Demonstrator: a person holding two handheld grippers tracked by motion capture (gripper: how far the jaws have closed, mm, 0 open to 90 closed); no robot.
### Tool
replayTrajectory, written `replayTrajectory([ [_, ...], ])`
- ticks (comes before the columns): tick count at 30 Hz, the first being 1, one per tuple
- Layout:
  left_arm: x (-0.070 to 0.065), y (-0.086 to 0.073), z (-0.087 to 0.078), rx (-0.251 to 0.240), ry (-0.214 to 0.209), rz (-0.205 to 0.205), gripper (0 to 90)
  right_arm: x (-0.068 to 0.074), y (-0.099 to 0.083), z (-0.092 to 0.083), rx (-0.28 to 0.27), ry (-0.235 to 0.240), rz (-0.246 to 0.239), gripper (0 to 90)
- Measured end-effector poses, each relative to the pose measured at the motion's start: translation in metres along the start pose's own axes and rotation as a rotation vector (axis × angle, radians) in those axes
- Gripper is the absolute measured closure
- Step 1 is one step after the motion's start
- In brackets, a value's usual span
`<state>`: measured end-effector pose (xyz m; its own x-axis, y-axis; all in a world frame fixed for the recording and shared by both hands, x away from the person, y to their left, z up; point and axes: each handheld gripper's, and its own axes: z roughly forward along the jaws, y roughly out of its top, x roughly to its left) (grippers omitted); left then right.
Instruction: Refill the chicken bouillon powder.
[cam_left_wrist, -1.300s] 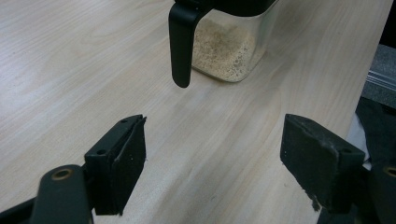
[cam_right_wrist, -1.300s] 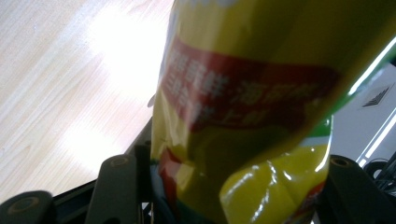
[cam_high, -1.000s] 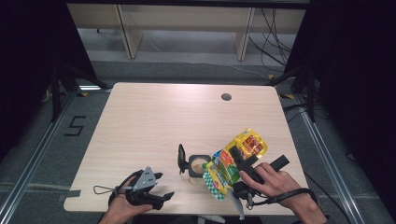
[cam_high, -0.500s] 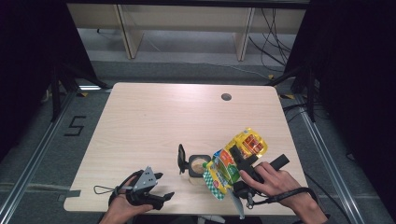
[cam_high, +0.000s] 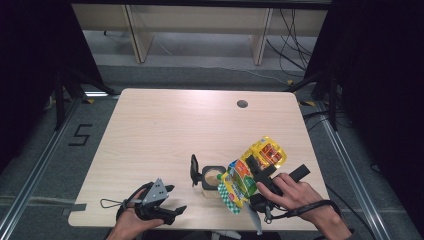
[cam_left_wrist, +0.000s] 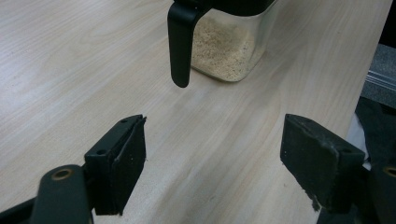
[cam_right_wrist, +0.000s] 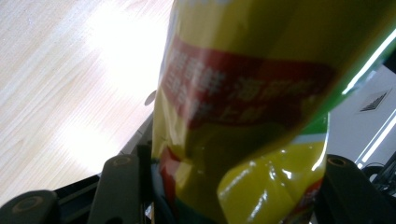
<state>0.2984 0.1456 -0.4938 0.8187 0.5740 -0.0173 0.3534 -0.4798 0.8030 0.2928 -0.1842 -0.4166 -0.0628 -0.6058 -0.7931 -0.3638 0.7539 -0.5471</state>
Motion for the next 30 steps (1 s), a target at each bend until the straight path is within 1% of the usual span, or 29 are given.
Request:
replayTrajectory([
  [1, -0.0002, -0.0001, 0.0001, 0.000, -0.003, -0.003, 22.1, 0.0000, 0.0001, 0.0000, 0.000, 0.002, -0.001, 48.1],
  [2, -0.0001, -0.0001, 0.0000, 0.000, 0.000, -0.001, 22.1, 0.0005, 0.0003, 0.0000, 0.001, -0.011, -0.002, 48.1],
  [5, -0.0001, 0.0000, -0.0001, 0.000, 0.000, 0.000, 22.1, 0.0004, 0.0004, 0.0000, 0.000, -0.009, -0.005, 48.1],
  [7, -0.0002, -0.0001, -0.0001, 0.000, -0.002, -0.003, 22.1, -0.0006, 0.0001, 0.0001, -0.004, 0.002, -0.009, 48.1],
  [15, 0.0000, 0.0000, -0.0002, -0.001, 0.001, 0.001, 22.1, -0.0010, -0.0005, -0.0008, -0.002, -0.008, -0.008, 48.9],
  [18, -0.0003, -0.0001, -0.0001, -0.001, -0.003, -0.005, 22.1, -0.0011, -0.0004, -0.0008, -0.003, -0.008, -0.008, 48.9],
  [19, 0.0000, 0.0001, -0.0002, -0.001, 0.001, 0.001, 22.1, -0.0035, -0.0008, -0.0017, 0.014, 0.001, -0.047, 48.9],
  [21, -0.0003, -0.0001, 0.0000, -0.001, -0.004, -0.005, 22.1, -0.0036, -0.0012, -0.0013, 0.007, -0.003, -0.050, 48.9],
  [24, 0.0001, 0.0001, -0.0002, -0.001, 0.001, 0.002, 22.1, -0.0039, -0.0015, -0.0011, 0.004, 0.007, -0.047, 48.9],
  [25, -0.0002, -0.0001, 0.0000, -0.001, -0.004, -0.004, 22.1, -0.0036, -0.0013, -0.0013, 0.008, -0.002, -0.050, 48.9],
  [26, -0.0001, 0.0000, -0.0001, -0.001, 0.000, -0.002, 22.1, -0.0036, -0.0013, -0.0014, 0.007, -0.002, -0.050, 48.9],
  [27, -0.0003, -0.0001, 0.0000, -0.001, -0.003, -0.004, 22.1, -0.0039, -0.0015, -0.0012, 0.002, 0.009, -0.048, 48.9],
  [28, -0.0003, -0.0001, -0.0001, -0.001, -0.002, -0.003, 22.1, -0.0036, -0.0013, -0.0014, 0.005, -0.001, -0.051, 49.0],
  [30, 0.0002, 0.0000, -0.0003, 0.002, 0.003, 0.000, 22.1, -0.0037, -0.0014, -0.0014, 0.007, 0.000, -0.054, 48.9],
])
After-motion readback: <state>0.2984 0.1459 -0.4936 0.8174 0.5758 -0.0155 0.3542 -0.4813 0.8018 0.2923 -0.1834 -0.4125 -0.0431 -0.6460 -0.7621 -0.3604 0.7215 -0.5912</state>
